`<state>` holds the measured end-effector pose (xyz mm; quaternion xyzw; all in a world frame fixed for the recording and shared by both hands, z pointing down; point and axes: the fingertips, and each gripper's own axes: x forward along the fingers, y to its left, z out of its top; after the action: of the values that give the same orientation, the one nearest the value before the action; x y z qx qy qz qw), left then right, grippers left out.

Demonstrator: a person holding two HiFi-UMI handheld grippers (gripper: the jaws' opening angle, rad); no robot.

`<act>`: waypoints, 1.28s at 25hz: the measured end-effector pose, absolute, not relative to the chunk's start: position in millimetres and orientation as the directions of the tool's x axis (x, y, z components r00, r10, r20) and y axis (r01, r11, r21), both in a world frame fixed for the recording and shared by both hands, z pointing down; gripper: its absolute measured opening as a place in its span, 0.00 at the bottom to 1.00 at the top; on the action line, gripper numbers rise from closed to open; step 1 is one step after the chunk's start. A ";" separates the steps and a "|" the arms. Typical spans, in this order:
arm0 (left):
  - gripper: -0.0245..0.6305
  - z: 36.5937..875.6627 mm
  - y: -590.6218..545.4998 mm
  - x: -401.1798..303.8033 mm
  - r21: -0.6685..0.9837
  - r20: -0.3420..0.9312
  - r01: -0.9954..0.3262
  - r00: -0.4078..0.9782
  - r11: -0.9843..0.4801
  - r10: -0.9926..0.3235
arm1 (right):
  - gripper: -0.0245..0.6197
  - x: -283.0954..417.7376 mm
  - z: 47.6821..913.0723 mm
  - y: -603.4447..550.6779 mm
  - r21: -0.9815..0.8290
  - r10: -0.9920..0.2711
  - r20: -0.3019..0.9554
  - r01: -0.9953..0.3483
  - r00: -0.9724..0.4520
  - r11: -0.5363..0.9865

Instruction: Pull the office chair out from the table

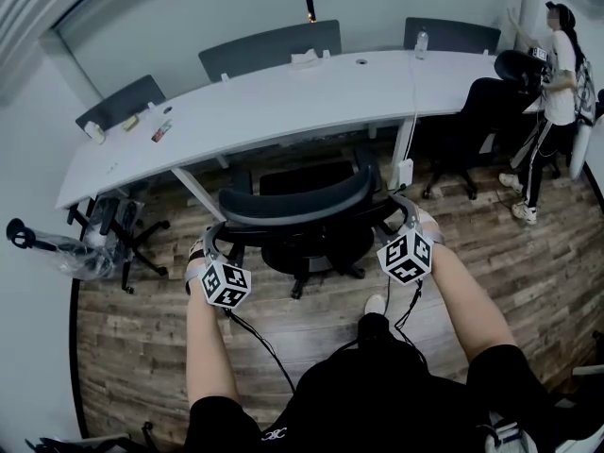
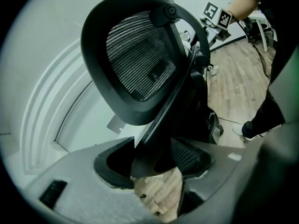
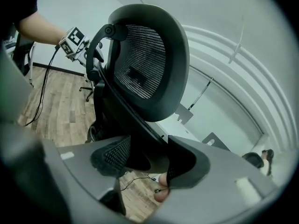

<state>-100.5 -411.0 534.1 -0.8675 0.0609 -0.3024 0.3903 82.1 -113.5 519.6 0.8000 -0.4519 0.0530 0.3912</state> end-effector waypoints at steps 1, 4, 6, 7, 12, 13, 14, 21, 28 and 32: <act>0.40 534.8 -410.0 -103.2 -0.714 0.478 0.132 0.810 -0.688 -0.340 | 0.43 78.8 520.1 -112.1 0.576 -0.682 0.438 -0.765 0.586 -0.287; 0.40 534.4 -408.9 -108.8 -0.711 0.482 0.136 0.809 -0.690 -0.337 | 0.43 72.6 520.0 -110.5 0.568 -0.687 0.436 -0.770 0.581 -0.291; 0.40 532.9 -408.7 -109.7 -0.710 0.484 0.139 0.808 -0.691 -0.335 | 0.43 71.1 518.4 -109.7 0.563 -0.690 0.436 -0.773 0.578 -0.292; 0.40 532.0 -408.2 -109.3 -0.709 0.485 0.141 0.808 -0.691 -0.333 | 0.43 70.9 517.3 -108.9 0.561 -0.690 0.436 -0.774 0.578 -0.293; 0.41 529.6 -408.1 -110.1 -0.698 0.490 0.142 0.809 -0.702 -0.324 | 0.43 69.4 513.1 -107.7 0.542 -0.697 0.443 -0.788 0.563 -0.292; 0.41 529.8 -408.0 -110.3 -0.696 0.493 0.143 0.808 -0.704 -0.324 | 0.43 69.2 512.8 -107.4 0.537 -0.699 0.444 -0.791 0.561 -0.294; 0.41 529.9 -407.7 -110.1 -0.695 0.494 0.143 0.807 -0.704 -0.324 | 0.43 69.2 512.7 -107.0 0.533 -0.701 0.442 -0.792 0.560 -0.296; 0.46 529.5 -404.6 -111.6 -0.685 0.490 0.120 0.806 -0.719 -0.332 | 0.44 65.5 513.8 -105.5 0.631 -0.737 0.342 -0.723 0.584 -0.280; 0.32 505.9 -366.2 -130.4 -0.470 0.411 -0.072 0.864 -0.880 -0.290 | 0.19 35.5 485.2 -97.1 0.491 -0.763 0.205 -0.739 0.614 -0.462; 0.24 479.0 -332.6 -135.4 -0.288 0.289 -0.204 0.913 -0.936 -0.288 | 0.05 17.1 472.3 -99.2 0.286 -0.778 0.192 -0.793 0.598 -0.538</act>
<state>-135.4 -332.6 479.0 -0.9697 0.1268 -0.1656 0.1268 17.1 -99.2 472.3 0.8767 -0.4481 0.0208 0.1739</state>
